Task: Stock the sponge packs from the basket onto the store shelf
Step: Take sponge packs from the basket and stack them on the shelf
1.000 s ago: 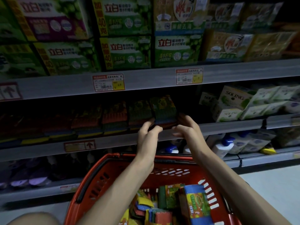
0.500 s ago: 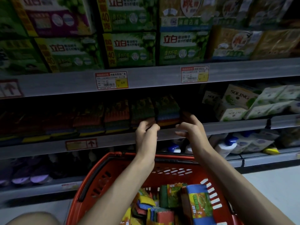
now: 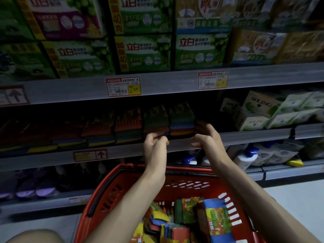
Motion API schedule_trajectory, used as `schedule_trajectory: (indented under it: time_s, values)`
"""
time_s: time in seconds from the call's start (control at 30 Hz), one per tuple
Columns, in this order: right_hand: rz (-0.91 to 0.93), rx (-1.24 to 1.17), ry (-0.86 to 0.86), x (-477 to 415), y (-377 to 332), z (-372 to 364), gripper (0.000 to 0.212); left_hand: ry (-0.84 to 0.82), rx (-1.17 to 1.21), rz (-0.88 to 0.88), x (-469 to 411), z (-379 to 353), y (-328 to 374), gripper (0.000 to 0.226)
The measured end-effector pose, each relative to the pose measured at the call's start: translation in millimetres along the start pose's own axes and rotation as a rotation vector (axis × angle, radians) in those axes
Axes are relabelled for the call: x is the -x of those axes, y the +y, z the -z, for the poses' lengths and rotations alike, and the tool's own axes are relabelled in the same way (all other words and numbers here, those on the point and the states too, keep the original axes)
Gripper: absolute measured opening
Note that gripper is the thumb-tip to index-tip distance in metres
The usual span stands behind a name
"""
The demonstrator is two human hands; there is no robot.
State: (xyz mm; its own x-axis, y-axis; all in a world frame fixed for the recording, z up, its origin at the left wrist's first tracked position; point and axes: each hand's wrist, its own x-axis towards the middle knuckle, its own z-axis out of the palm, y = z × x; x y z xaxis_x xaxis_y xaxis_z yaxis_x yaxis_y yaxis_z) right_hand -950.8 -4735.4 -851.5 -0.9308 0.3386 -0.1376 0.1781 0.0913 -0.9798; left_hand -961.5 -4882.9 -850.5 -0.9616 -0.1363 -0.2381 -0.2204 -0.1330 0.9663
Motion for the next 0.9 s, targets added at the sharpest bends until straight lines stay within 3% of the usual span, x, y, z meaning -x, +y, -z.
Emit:
schedule_trajectory:
  time_s: [0.17, 0.27, 0.4, 0.57, 0.9]
  values:
    - [0.086, 0.076, 0.130, -7.8, 5.0, -1.6, 0.037, -0.038, -0.185, -0.202, -0.9, 4.1, -3.1, 0.016]
    - [0.072, 0.045, 0.268, -10.4, 5.7, -0.2, 0.019, -0.047, -0.222, -0.207, -0.8, 6.2, -7.8, 0.015]
    - [-0.103, -0.146, 0.200, -9.2, 8.7, -6.7, 0.019, -0.062, -0.112, -0.018, -0.3, 6.7, -12.4, 0.013]
    - [-0.196, -0.275, 0.157, -9.9, 16.7, -19.4, 0.008, -0.022, 0.006, 0.086, -3.8, 9.2, -16.4, 0.010]
    - [-0.237, -0.436, 0.202, -9.5, 8.8, -42.7, 0.011, -0.016, 0.088, 0.107, -7.6, 11.2, -16.0, 0.010]
